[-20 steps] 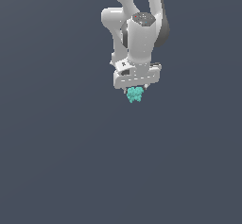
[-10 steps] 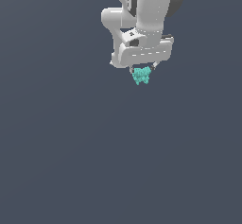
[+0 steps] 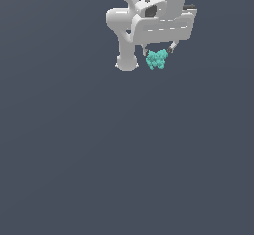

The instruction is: Pick up the object and move it to a goal position.

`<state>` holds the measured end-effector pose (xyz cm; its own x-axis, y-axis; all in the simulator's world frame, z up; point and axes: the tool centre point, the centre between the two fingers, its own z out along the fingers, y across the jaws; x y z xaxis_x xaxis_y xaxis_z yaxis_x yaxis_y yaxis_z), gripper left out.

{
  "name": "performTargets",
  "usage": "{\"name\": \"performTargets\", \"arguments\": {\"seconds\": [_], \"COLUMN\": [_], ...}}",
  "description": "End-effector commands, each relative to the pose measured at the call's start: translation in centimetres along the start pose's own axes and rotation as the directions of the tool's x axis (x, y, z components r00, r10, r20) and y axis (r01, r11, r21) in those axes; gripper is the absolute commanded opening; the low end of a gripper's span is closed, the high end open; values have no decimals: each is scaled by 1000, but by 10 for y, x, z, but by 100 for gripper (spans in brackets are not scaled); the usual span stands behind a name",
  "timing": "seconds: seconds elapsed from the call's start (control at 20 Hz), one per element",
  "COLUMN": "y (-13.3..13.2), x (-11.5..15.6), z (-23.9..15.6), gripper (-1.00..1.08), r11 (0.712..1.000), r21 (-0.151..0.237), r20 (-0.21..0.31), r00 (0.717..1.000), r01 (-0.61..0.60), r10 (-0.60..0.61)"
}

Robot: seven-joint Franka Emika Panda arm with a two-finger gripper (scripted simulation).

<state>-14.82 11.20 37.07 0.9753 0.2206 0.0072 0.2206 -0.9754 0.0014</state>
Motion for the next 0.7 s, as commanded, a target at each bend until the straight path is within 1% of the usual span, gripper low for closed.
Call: {"name": "performTargets", "arguments": {"seconds": [0.0, 0.35, 0.65], "y": [-4, -11, -11], "x": [-2, -4, -3], "z": [-14, -37, -39], "gripper": [-100, -100, -100], "r11": [1000, 1000, 1000], "r21": [0, 1, 1], "r20": [3, 7, 7], "r00": [1000, 1000, 1000], "r01": [-1, -2, -3], "r10": [1, 2, 3]}}
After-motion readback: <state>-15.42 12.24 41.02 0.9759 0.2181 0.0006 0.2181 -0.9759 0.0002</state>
